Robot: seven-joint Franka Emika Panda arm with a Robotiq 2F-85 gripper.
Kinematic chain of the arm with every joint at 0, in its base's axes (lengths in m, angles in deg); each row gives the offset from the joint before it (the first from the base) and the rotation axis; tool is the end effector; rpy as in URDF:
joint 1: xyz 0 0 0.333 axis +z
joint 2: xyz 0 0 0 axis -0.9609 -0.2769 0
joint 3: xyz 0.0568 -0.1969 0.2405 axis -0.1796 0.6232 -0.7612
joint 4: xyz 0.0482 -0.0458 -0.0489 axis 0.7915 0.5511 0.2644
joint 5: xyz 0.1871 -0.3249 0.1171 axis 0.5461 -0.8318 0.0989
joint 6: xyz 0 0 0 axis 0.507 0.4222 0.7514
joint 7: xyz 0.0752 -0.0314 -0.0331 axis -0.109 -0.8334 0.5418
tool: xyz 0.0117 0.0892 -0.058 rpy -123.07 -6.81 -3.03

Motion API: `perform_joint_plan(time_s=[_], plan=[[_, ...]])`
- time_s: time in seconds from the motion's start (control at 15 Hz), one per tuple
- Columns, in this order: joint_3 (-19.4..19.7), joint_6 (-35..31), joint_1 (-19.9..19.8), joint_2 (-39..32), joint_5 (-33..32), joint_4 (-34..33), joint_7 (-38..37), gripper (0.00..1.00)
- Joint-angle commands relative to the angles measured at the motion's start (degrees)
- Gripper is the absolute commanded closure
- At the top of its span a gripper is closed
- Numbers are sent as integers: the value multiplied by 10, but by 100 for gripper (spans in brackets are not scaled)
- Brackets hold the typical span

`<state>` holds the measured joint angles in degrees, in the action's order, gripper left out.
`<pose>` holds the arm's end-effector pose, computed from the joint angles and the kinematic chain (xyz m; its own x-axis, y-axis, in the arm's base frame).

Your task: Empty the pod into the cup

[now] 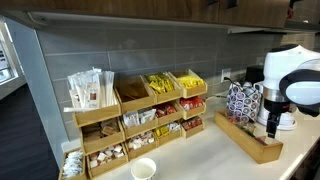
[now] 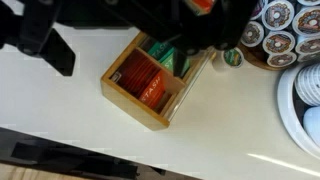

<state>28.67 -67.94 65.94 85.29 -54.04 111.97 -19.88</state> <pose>0.3015 -0.0876 0.4352 0.9782 0.1972 -0.0652 0.2074 -0.9435 0.2583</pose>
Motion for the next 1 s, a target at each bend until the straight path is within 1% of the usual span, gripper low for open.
perform_joint_plan(time_s=[0.0,0.6,0.67,0.73,0.93], plan=[[8,4,9,0,-6,2,-5,0],[8,4,9,-2,-6,6,-5,0],[1,-3,20,-4,11,4,-19,0],[-11,5,28,-14,35,-2,-49,0],[-55,6,47,-31,94,-18,-157,0]])
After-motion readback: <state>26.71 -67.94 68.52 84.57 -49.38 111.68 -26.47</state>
